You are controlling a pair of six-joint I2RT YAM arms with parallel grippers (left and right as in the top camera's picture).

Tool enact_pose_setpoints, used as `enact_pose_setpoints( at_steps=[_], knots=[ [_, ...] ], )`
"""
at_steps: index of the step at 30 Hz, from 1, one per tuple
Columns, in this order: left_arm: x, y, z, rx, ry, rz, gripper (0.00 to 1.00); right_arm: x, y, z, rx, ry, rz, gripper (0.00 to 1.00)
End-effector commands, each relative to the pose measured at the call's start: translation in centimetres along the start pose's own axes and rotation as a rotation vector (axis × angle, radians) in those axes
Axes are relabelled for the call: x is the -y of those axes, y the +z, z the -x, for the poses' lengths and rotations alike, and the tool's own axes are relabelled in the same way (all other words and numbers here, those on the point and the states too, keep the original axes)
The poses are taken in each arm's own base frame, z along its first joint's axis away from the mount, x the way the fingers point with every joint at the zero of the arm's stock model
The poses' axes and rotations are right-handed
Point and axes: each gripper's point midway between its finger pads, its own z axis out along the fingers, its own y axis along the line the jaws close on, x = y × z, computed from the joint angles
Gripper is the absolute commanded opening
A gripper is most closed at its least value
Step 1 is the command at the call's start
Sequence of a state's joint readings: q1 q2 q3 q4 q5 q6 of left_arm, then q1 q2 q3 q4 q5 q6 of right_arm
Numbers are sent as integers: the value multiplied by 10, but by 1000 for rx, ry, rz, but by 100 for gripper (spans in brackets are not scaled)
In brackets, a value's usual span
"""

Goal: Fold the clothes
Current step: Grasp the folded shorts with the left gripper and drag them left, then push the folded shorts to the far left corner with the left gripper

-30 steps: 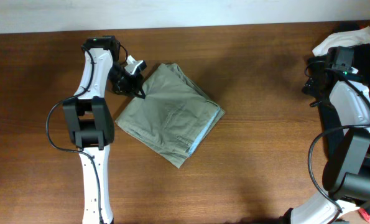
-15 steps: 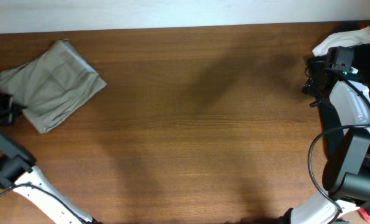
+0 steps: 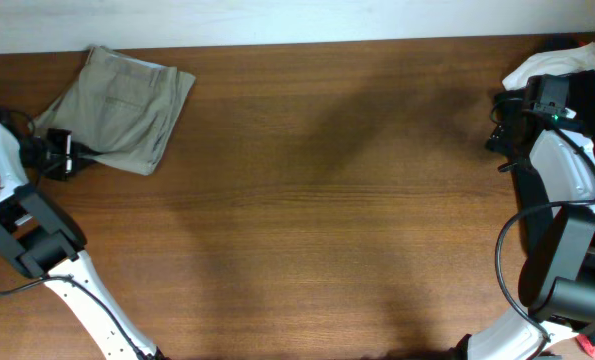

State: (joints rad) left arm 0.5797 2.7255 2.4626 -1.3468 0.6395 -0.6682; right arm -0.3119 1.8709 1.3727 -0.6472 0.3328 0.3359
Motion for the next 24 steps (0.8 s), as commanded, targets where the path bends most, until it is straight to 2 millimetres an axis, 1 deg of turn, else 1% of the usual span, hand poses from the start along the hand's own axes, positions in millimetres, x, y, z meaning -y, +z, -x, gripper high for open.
enact_pose_setpoints(
  at_steps=[1, 3, 5, 7, 9, 12, 14, 16, 18, 19, 20, 22, 24],
  knots=[
    [-30, 34, -8, -73, 69, 108, 13, 3, -6, 9, 27, 16, -9, 99],
    [-32, 37, -23, -120, 119, 136, 12, 3, -6, 9, 27, 16, -9, 99],
    [-44, 38, -34, -142, 111, 213, 12, 3, -6, 9, 27, 16, -9, 99],
    [-53, 38, -39, -145, 126, 284, 12, 3, -6, 9, 27, 16, -8, 99],
    [-58, 37, -40, -135, 152, 329, 13, 3, -6, 9, 27, 16, -9, 99],
    [-53, 30, -41, -111, 172, 346, 16, 3, -6, 9, 27, 16, -9, 99],
    [-47, 16, -45, -71, 200, 375, 19, 3, -6, 9, 27, 16, -9, 99],
    [-33, -2, -52, -37, 229, 356, 21, 3, -6, 9, 27, 16, -9, 99],
    [-19, -24, -63, -6, 251, 335, 32, 3, -6, 9, 27, 16, -9, 99],
    [-16, -33, -70, -2, 254, 332, 49, 3, -6, 9, 27, 16, -9, 99],
    [-14, -39, -76, -4, 255, 333, 99, 3, -6, 9, 27, 16, -8, 99],
    [-11, -49, -86, -7, 265, 335, 99, 3, -6, 9, 27, 16, -8, 98],
    [-5, -59, -90, 12, 287, 322, 99, 3, -6, 9, 27, 16, -9, 99]
  ],
)
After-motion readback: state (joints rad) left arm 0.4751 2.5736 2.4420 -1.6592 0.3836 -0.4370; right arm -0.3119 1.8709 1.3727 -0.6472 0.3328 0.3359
